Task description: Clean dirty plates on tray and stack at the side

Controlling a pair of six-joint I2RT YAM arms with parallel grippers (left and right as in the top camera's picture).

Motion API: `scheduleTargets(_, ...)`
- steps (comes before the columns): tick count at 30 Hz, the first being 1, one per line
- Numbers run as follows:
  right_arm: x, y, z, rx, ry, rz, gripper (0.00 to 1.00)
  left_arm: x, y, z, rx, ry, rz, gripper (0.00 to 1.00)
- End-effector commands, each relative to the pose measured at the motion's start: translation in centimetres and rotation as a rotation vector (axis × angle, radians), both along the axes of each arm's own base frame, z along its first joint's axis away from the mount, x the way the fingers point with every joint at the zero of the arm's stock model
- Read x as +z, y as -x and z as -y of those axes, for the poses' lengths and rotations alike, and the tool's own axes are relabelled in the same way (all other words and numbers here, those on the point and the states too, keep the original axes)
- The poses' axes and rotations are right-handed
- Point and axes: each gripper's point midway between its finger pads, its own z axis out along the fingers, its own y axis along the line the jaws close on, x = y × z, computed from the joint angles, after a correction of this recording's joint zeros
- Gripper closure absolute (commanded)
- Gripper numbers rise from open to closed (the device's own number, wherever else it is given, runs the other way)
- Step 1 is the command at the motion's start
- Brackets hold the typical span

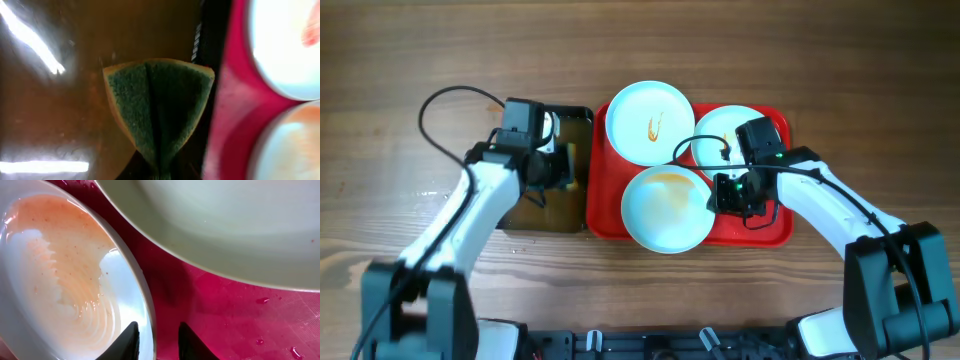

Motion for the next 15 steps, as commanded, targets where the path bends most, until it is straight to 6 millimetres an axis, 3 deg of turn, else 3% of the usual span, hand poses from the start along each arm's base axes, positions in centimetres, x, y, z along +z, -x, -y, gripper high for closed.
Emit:
scheduleTargets(1,-0.6,0.3,0.3,-0.004,0.018,-0.015,0.73,-4.0,0.8,-0.4,-0.041,-0.036,-0.108,0.92)
scheduleTargets(3,-0.6,0.3,0.3,-0.003,0.018,-0.016,0.73,-5.8,1.4,-0.5,-0.042,-0.045,-0.166,0.82)
scheduleTargets(4,-0.6,0.3,0.3,-0.003,0.018,-0.016,0.73,-6.3,1.5,-0.5,-0.042,-0.049,-0.179,0.45)
scheduleTargets(6,-0.6,0.3,0.3,-0.003,0.018,-0.015,0.73,-6.4,0.8,-0.5,-0.040,-0.052,-0.154,0.20)
scheduleTargets(8,-0.6,0.3,0.3,-0.003,0.018,-0.016,0.73,-6.2,-0.1,-0.4,-0.039,-0.046,-0.114,0.16)
scheduleTargets(11,-0.6,0.3,0.3,-0.003,0.018,-0.016,0.73,-6.2,-1.0,-0.2,-0.039,-0.041,-0.080,0.18)
scheduleTargets(14,-0.6,0.3,0.3,-0.003,0.018,-0.016,0.73,-6.8,-1.1,-0.2,-0.039,-0.041,-0.086,0.26)
scheduleTargets(15,-0.6,0.3,0.3,-0.003,0.018,-0.016,0.73,-6.9,-1.1,-0.2,-0.039,-0.041,-0.088,0.36)
